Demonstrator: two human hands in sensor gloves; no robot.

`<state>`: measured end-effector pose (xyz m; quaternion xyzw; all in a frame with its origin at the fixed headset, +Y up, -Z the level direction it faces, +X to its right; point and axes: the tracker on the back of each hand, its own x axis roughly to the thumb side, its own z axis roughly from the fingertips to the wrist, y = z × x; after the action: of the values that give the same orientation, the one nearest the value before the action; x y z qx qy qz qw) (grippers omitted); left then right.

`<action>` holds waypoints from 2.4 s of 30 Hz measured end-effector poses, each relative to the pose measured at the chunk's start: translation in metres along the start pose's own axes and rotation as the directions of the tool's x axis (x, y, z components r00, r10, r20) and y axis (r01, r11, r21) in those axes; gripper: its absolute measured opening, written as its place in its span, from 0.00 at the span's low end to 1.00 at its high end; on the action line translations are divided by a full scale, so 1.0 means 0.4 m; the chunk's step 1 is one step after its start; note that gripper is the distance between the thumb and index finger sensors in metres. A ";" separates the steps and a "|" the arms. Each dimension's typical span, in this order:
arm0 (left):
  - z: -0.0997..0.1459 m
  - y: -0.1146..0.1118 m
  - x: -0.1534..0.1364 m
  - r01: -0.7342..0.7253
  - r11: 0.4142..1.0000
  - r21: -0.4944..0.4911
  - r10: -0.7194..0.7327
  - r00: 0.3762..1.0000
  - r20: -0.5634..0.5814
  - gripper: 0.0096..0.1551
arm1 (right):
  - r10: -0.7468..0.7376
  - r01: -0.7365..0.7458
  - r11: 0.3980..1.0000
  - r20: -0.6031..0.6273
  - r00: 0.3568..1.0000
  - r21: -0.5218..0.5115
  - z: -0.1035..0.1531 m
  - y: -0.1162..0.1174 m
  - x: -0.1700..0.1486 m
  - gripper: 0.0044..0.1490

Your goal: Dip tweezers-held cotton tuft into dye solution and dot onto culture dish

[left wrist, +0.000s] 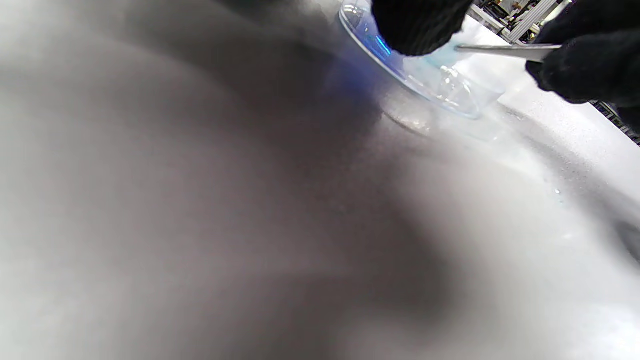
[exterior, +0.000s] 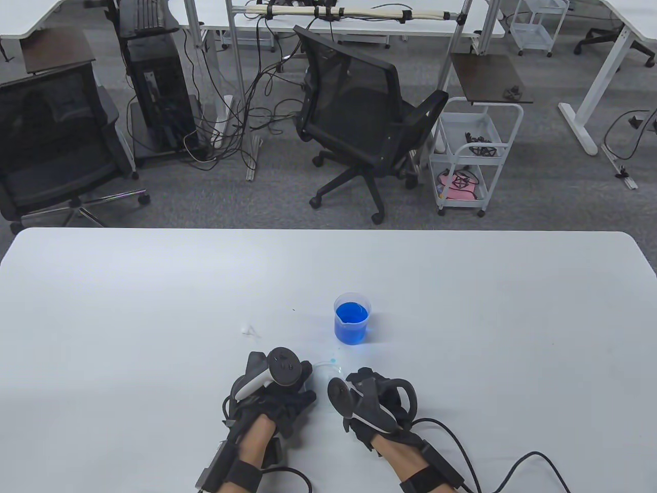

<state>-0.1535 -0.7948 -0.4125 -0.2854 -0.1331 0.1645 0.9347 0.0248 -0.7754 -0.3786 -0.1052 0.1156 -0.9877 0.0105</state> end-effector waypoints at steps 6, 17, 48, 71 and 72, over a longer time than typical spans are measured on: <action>0.000 -0.001 0.000 0.001 1.000 0.001 -0.001 1.000 0.005 0.41 | -0.038 0.037 0.998 -0.038 0.999 -0.045 -0.001 -0.031 -0.022 0.25; -0.001 -0.001 0.001 -0.002 1.000 -0.002 0.002 1.000 0.004 0.41 | -0.018 0.017 1.000 -0.045 0.999 -0.017 0.005 -0.020 -0.042 0.25; -0.001 0.002 -0.002 -0.001 1.000 -0.004 0.001 1.000 -0.001 0.41 | -0.062 0.060 0.997 -0.044 0.997 -0.047 0.030 -0.059 -0.048 0.25; -0.001 0.004 -0.003 -0.001 1.000 -0.003 0.001 1.000 -0.001 0.41 | -0.050 0.050 0.998 0.001 0.999 -0.022 0.034 -0.049 -0.020 0.25; -0.001 0.004 -0.003 -0.001 1.000 -0.003 0.001 1.000 -0.001 0.41 | -0.069 0.069 0.997 -0.003 0.998 -0.038 0.035 -0.060 -0.023 0.25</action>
<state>-0.1547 -0.7943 -0.4140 -0.2870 -0.1329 0.1646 0.9343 0.0369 -0.7547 -0.3618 -0.1073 0.1308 -0.9852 -0.0259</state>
